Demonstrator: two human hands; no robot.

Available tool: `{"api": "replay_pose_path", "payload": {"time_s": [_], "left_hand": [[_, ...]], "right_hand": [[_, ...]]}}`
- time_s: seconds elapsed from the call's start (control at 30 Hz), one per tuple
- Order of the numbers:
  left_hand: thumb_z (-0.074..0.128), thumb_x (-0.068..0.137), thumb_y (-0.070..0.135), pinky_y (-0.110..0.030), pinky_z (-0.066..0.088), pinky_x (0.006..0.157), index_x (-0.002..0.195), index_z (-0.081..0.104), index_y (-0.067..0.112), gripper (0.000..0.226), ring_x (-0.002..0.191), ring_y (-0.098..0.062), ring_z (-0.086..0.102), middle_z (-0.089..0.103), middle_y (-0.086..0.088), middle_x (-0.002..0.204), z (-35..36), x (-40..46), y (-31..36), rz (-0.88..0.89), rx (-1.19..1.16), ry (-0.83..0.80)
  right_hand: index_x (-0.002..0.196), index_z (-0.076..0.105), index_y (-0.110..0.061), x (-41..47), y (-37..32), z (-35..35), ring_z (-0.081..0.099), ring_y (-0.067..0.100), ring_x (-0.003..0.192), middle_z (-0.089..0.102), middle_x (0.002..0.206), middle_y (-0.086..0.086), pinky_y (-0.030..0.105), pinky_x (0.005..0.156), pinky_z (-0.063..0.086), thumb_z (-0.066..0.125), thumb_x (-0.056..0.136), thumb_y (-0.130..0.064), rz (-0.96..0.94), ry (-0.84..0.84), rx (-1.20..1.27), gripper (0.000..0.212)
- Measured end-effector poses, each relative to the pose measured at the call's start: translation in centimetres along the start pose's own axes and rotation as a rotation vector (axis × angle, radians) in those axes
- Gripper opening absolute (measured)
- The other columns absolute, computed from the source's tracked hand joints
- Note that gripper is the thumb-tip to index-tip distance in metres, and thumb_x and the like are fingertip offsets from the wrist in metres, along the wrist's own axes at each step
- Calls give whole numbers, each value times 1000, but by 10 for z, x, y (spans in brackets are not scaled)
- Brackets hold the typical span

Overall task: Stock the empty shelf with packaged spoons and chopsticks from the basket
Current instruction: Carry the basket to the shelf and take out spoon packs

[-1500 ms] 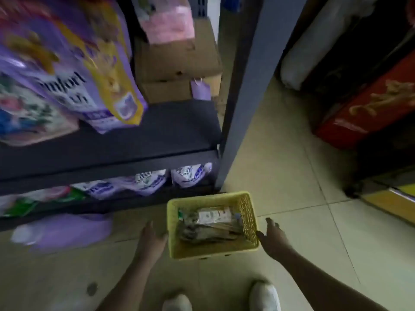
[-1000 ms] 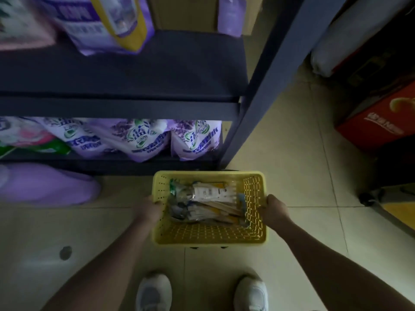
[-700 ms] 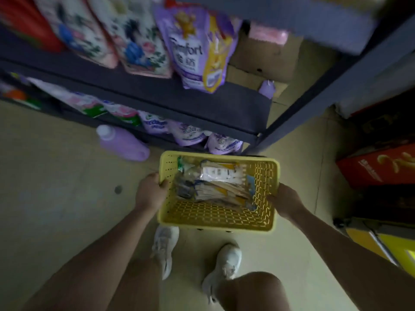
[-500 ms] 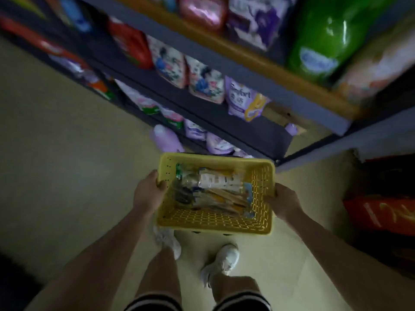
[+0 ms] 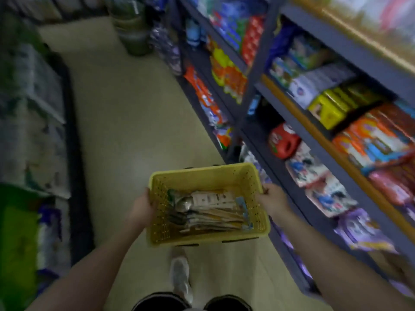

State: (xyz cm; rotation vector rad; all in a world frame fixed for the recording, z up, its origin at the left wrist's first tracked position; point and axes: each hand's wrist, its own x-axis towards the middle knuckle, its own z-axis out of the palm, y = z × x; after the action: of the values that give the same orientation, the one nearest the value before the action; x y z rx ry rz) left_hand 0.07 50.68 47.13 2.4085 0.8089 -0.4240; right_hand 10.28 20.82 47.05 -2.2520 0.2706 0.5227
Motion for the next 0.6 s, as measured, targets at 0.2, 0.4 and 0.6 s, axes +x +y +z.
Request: {"api": "replay_pose_path", "payload": {"time_s": [0.2,0.4,0.6], "left_hand": [[53,88,18,-37,54,69,109,50,8,23,82,-26,61,62,-12,96,-107,106,-21,-44,-169,90],[55,86,16,-33,51,67,115,50,7,31,82,-23,60,58,-7,93,-181,235,-15,-35,-202,167],[55,86,21,-39,56,76,116,49,11,33,86,-24,63,61,-9,98,-268,371,-2,-119,-231,210]], "right_hand": [[54,36,-16,88,-139,51,38,18,59,37,56,8,30,53,25,62,69,-3,-100,-9,-10,33],[54,28,-15,211,-269,90,34,19,51,31,53,3,30,49,22,59,78,-2,-183,-59,-76,41],[57,30,-15,341,-421,131,38,21,57,34,58,4,31,56,27,61,80,-7,-254,-169,-145,39]]}}
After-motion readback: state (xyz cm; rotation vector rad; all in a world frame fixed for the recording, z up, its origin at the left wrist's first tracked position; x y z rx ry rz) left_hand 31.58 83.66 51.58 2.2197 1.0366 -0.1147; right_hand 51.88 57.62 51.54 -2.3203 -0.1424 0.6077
